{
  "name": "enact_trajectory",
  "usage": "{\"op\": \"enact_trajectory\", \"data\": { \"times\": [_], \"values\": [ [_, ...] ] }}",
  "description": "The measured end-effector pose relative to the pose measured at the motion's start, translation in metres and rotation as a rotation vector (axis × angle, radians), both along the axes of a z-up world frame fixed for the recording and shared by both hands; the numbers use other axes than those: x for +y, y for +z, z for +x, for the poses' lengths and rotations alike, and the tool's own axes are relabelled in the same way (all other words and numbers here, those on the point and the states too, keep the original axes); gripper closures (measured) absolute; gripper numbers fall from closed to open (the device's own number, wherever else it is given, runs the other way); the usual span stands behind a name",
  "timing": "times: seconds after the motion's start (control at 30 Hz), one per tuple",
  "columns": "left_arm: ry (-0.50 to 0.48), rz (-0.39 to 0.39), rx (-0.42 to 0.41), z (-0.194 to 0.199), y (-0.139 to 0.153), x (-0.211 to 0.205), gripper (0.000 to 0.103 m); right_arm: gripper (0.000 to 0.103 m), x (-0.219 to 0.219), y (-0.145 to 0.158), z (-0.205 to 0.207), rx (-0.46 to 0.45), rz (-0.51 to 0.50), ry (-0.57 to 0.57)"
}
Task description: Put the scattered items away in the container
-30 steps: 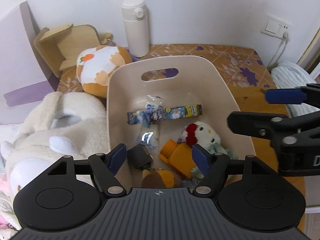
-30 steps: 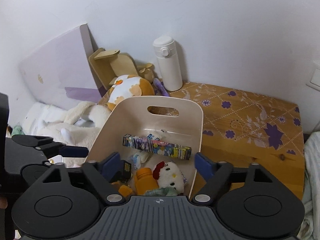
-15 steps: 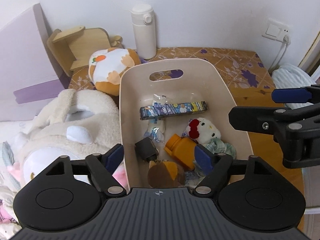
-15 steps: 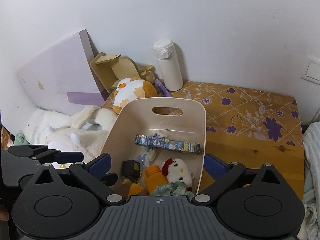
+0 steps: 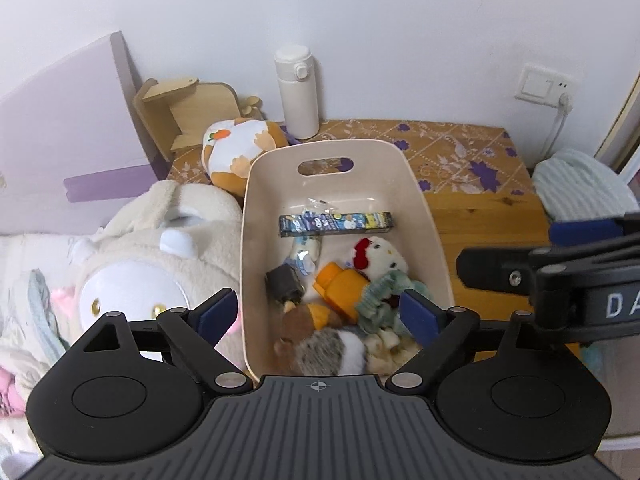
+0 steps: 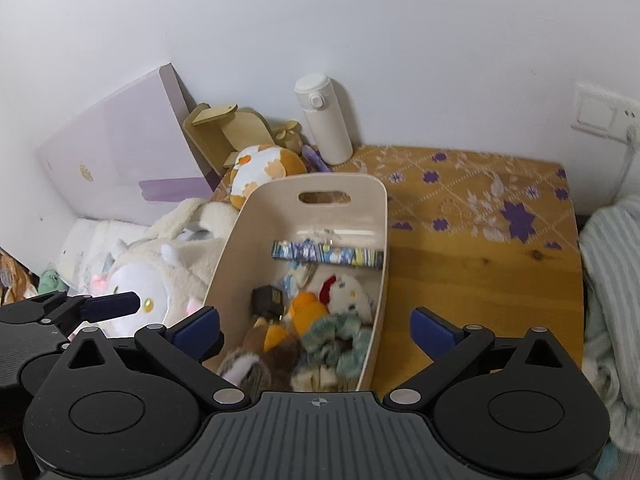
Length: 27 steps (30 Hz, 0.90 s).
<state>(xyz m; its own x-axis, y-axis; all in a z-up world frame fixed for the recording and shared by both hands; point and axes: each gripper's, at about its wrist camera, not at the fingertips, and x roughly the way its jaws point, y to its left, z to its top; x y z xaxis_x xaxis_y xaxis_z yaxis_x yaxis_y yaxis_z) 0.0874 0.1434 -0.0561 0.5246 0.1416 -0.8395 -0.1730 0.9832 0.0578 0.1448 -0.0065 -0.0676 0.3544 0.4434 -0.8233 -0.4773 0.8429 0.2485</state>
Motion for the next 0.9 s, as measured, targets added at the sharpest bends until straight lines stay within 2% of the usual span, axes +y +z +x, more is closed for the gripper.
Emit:
{"op": "enact_trajectory", "data": {
  "times": [0.23,0.47,0.77,0.9],
  "values": [
    [0.037,-0.006,-0.032,-0.047,0.025,-0.025,0.013,0.000,-0.025,0.021,-0.038,-0.010,-0.014,-0.003],
    [0.029,-0.005,-0.063,-0.090,0.048,-0.036,0.013,0.000,-0.045,0.043,-0.078,-0.028,-0.020,-0.045],
    [-0.069,0.011,-0.095,-0.148,0.072,-0.039,0.013,0.000,-0.048,0.075,-0.149,-0.120,-0.057,-0.135],
    [-0.101,0.014,-0.104,-0.173,0.079,-0.035,0.013,0.000,-0.047,0.081,-0.179,-0.127,-0.060,-0.180]
  ]
}}
